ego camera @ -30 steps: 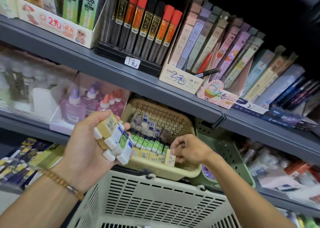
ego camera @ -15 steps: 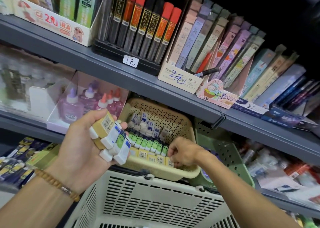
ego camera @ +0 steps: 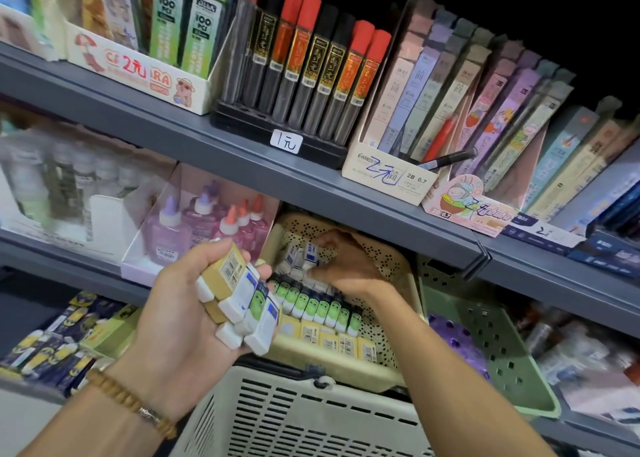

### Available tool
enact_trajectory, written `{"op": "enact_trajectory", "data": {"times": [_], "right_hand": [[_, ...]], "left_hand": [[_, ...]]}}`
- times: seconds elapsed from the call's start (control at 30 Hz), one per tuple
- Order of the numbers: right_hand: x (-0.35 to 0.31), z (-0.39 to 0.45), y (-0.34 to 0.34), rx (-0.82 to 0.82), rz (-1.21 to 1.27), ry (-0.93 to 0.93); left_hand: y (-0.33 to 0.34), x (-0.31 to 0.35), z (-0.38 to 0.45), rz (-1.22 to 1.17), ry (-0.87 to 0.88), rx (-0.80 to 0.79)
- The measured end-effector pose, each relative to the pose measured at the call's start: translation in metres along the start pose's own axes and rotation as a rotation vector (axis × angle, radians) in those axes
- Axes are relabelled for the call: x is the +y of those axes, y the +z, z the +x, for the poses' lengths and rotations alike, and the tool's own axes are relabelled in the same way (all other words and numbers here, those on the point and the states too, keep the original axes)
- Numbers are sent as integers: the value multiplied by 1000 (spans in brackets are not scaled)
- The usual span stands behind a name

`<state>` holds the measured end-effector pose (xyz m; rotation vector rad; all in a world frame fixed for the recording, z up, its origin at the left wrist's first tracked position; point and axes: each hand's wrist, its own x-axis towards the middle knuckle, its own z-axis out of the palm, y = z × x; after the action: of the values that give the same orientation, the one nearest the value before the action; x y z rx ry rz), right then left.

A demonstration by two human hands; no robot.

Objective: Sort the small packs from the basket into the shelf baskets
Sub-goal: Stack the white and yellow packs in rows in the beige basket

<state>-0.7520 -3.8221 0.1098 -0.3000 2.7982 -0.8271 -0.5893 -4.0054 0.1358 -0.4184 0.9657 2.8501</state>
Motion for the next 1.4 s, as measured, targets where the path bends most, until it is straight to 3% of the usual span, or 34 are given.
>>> {"op": "enact_trajectory", "data": {"times": [0.17, 0.5, 0.7, 0.8, 0.97, 1.2, 1.4], "right_hand": [[-2, 21, 4, -132, -107, -2], [2, 15, 1, 13, 129, 14], [44, -13, -35, -48, -259, 156], [50, -11, -24, -80, -293, 169], [55, -12, -20, -34, -137, 153], [49, -9, -14, -114, -231, 157], [45, -15, -12, -102, -138, 125]], "left_hand": [[-2, 2, 2, 1, 10, 36], [0, -2, -1, -24, 4, 32], [3, -2, -4, -30, -16, -33], [4, -4, -5, -19, -29, -26], [3, -5, -5, -1, -15, -37], [2, -8, -2, 8, -14, -34], [-1, -11, 0, -9, -31, -47]]}}
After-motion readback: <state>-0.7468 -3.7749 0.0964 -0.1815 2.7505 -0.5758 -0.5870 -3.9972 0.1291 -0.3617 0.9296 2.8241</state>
